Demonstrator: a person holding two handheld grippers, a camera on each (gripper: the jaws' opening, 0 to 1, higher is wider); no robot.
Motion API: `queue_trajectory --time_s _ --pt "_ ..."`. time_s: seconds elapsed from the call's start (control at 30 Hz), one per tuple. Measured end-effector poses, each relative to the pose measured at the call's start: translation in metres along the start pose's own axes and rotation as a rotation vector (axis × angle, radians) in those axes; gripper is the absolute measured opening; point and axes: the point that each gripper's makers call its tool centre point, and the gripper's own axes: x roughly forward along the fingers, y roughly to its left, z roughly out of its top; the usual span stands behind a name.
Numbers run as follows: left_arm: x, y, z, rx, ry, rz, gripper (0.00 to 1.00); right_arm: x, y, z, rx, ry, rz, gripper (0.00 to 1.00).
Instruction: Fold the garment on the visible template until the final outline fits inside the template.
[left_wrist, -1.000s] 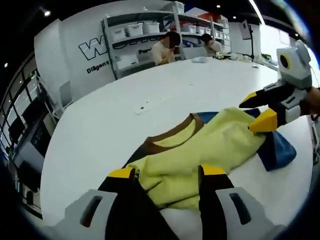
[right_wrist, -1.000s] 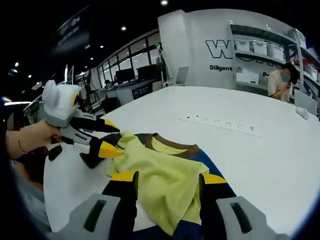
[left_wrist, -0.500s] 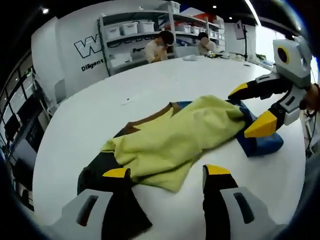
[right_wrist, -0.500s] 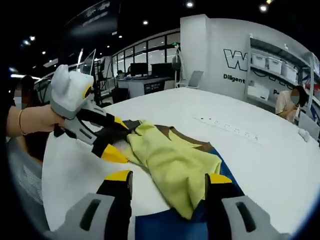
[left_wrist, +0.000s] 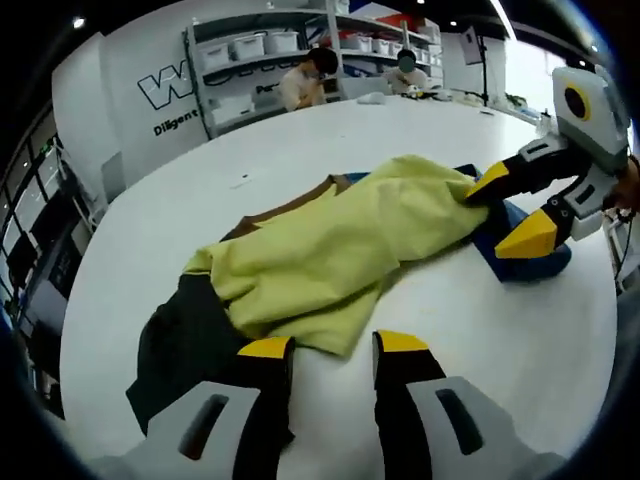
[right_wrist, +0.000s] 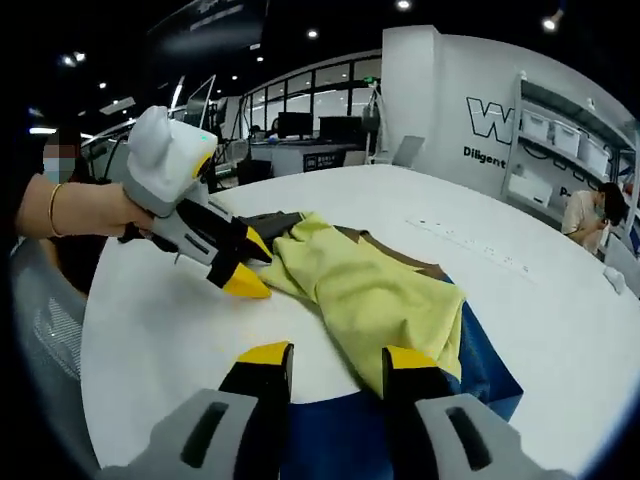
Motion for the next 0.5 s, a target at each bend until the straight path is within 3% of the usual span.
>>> queue_trajectory --time_s 0.2,0.37,0.5 --pt "0.004 0.002 0.003 -0.013 -0.008 0.006 0.26 0.008 -0.018 -0.022 -0.117 0.095 -0.090 0.22" --pt "0.004 0.002 0.004 0.000 -0.014 0.013 0.19 0.011 -0.028 -0.023 -0.199 0.116 -0.148 0.02" --pt "0.004 0.001 0.005 -0.006 -0.019 0.001 0.10 0.016 -0.032 -0.025 -0.207 0.125 -0.155 0.00"
